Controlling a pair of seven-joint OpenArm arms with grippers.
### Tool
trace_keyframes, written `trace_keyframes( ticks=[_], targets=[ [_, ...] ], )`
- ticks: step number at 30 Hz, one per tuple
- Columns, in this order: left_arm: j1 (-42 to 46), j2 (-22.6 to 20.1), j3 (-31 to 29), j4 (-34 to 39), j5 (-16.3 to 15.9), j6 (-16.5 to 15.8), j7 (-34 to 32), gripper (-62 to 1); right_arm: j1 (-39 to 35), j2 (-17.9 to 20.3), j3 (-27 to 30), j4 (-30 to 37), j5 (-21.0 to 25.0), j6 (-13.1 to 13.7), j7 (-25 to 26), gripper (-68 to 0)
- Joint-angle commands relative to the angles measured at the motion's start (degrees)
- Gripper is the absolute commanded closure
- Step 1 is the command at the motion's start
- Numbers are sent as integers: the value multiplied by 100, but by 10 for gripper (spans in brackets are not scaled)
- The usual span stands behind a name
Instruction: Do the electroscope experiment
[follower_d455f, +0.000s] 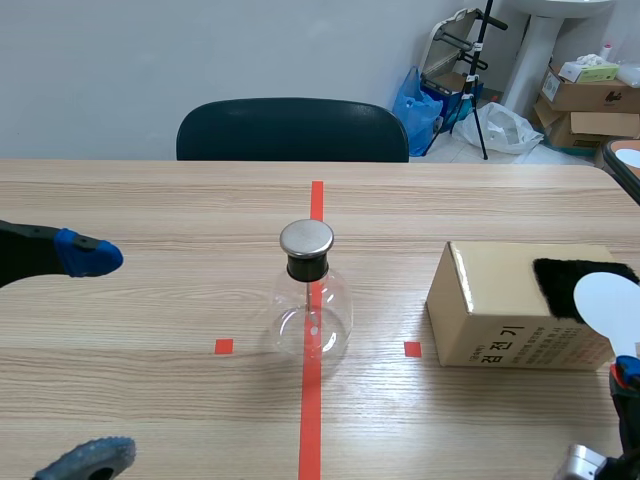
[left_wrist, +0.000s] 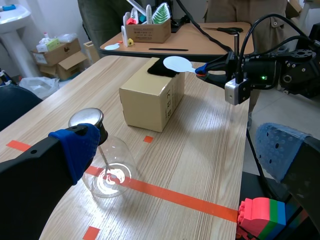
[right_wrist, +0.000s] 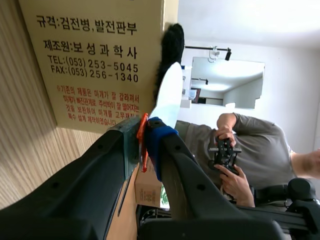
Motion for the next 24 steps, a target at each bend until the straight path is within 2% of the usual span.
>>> trace_keyframes(
  ticks=[1,13,24],
  targets=[
    [15,42,-35,20,-79,7,-98,-623,35,46,17,26,-22,-308,-111,-17],
    [15,42,-35,20,-76,7,-96,-623,37,31,15,109,-133,-308,-286,-18],
    [15,42,-35,15,-79,7,-42,-623,-153,31,-308,1139,-273,-245,-1010,-17]
  ],
)
